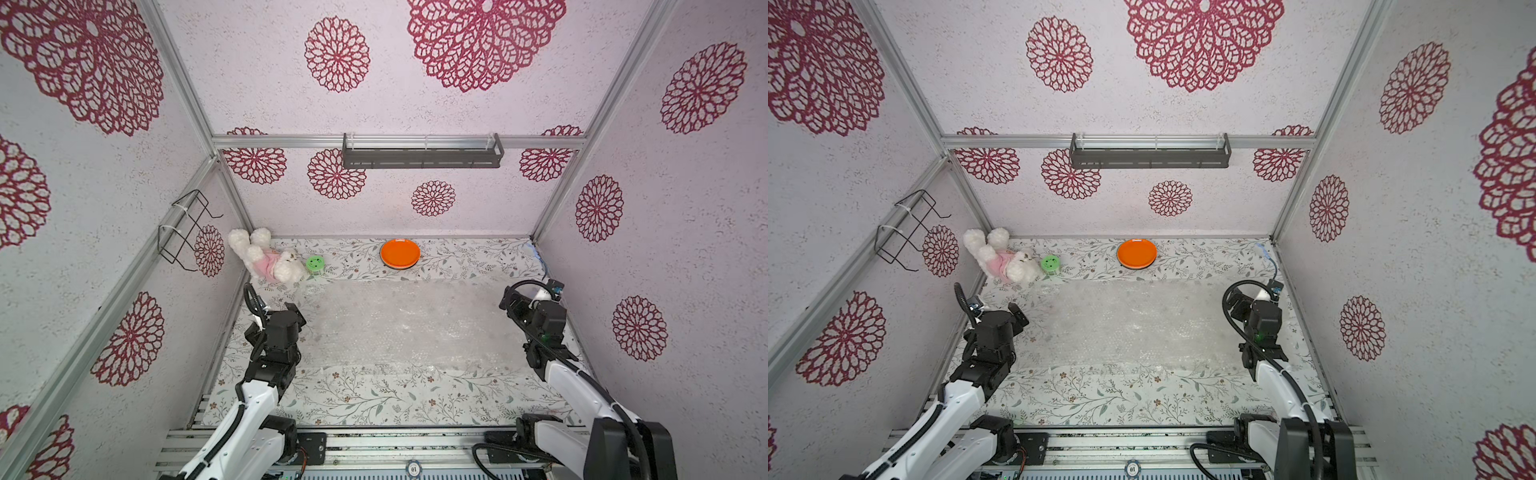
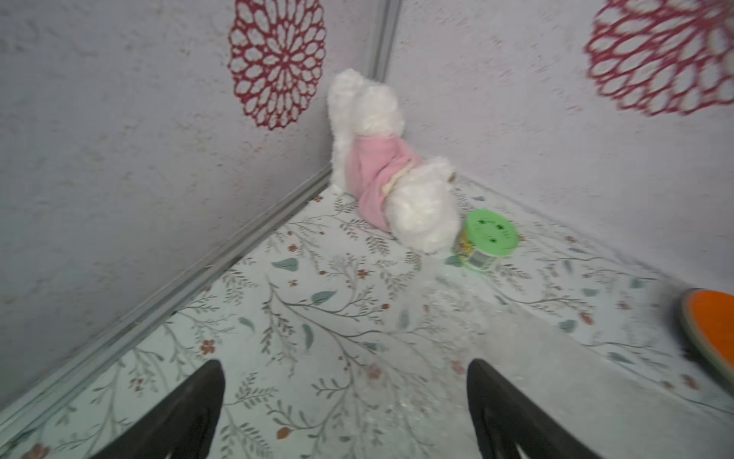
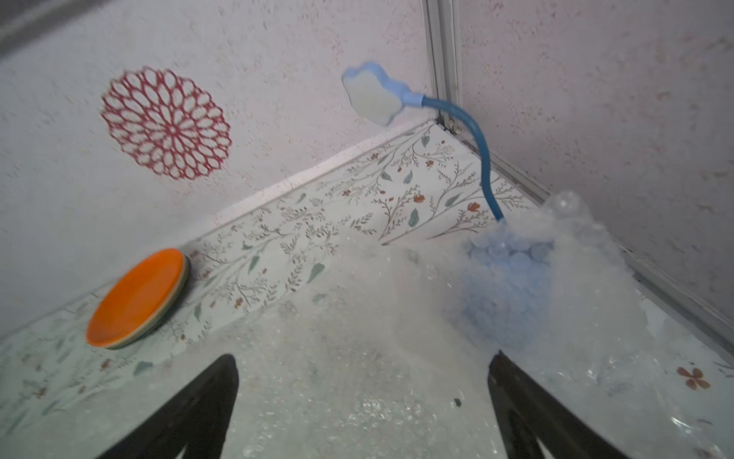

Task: Unpack dinner plates from bubble wrap
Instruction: Adjust the bubble wrap on the bubble wrap.

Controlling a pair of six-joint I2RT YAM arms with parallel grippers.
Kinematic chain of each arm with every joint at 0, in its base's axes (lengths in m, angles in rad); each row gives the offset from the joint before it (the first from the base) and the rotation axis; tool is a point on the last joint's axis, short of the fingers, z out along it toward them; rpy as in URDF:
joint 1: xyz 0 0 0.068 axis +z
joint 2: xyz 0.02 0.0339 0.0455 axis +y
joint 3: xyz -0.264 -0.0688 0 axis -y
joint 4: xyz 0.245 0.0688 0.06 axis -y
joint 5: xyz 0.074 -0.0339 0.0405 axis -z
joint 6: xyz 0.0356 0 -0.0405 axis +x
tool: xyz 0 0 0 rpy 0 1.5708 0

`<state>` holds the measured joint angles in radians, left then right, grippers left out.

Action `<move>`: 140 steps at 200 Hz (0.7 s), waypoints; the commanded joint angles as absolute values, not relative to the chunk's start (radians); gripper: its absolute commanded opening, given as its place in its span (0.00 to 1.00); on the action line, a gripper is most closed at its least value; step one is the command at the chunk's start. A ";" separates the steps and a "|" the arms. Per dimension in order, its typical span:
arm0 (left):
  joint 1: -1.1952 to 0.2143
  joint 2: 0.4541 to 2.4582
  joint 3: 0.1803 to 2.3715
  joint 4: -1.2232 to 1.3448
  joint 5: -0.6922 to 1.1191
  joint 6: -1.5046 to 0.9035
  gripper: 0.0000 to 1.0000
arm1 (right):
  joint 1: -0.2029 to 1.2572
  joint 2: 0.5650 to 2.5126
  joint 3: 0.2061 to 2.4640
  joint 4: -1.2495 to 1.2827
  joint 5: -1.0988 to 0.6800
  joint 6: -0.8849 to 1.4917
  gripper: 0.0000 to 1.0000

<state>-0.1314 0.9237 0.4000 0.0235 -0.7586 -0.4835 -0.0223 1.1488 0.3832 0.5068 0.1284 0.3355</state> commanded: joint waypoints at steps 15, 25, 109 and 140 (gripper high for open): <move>-0.019 1.097 0.320 0.478 -0.735 -0.277 0.97 | -0.017 1.263 0.366 0.708 0.163 0.189 0.99; 0.005 1.169 0.315 0.565 -0.683 -0.234 0.97 | -0.017 1.283 0.338 0.769 0.179 0.185 0.99; 0.034 1.562 0.394 0.946 -0.467 -0.125 0.97 | -0.012 1.453 0.256 1.111 0.229 0.079 0.99; 0.090 1.546 0.413 0.880 -0.420 -0.182 0.97 | -0.011 1.525 0.194 1.291 0.182 0.061 0.99</move>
